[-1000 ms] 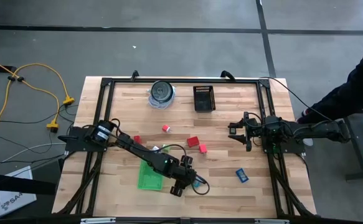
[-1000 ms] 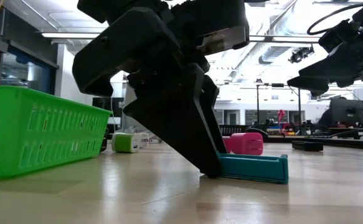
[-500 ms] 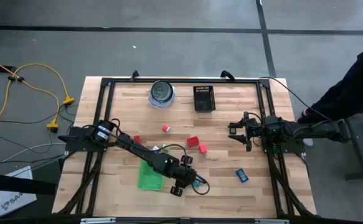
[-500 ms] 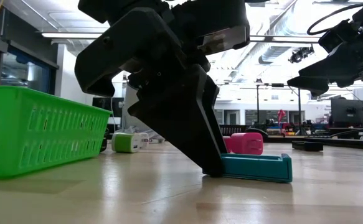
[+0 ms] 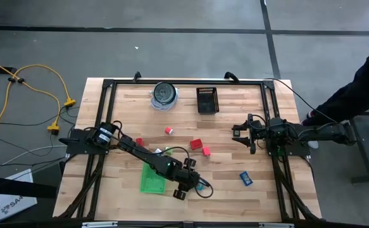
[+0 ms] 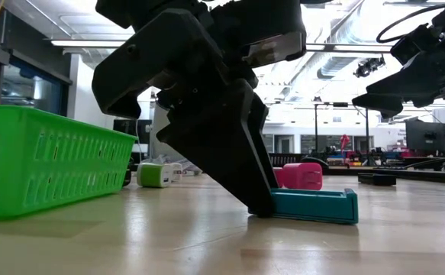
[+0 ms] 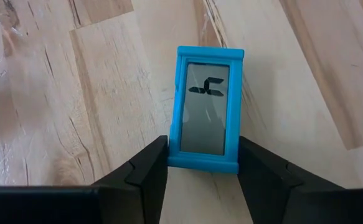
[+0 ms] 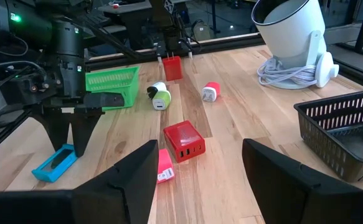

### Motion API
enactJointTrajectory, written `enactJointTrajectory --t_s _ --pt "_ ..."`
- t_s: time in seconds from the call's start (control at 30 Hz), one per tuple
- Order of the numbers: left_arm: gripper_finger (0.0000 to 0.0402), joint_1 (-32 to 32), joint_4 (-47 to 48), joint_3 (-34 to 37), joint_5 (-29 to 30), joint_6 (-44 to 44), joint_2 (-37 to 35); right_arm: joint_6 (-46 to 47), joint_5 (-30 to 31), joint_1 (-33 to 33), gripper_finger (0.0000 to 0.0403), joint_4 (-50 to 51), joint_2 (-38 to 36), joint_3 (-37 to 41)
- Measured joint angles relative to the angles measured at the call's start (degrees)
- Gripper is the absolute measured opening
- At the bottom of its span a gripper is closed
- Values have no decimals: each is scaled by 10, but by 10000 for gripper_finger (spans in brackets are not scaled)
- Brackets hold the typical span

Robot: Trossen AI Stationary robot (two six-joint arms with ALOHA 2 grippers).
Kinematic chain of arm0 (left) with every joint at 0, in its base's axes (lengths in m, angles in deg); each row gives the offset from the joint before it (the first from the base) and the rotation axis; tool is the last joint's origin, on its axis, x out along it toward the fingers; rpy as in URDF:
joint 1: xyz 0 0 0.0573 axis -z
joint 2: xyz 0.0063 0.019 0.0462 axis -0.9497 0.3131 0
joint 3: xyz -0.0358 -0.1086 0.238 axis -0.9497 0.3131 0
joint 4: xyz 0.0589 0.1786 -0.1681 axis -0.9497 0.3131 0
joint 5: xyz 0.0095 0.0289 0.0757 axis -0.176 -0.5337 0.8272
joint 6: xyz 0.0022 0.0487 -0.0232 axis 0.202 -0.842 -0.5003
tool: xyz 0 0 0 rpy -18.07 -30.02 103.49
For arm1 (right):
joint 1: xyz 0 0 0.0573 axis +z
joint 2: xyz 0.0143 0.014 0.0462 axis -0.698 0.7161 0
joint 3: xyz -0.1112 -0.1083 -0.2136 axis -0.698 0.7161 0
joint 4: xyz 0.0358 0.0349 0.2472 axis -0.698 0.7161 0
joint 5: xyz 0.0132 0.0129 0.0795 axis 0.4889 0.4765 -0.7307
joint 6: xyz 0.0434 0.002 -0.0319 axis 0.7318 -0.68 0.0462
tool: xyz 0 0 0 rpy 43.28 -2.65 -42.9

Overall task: Pick & Place Office items
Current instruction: Put the blue digital clock into the green bin

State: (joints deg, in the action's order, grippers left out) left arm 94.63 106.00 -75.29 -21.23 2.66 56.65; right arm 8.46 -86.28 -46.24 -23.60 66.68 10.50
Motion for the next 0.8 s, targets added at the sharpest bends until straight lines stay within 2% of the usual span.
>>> enactJointTrajectory --t_s 0.3,0.8 --pt "163 0 9 0 -1 8 -23 0 0 0 219 0 0 0" --pt "163 -11 99 3 4 30 -106 0 0 0 219 2 0 0"
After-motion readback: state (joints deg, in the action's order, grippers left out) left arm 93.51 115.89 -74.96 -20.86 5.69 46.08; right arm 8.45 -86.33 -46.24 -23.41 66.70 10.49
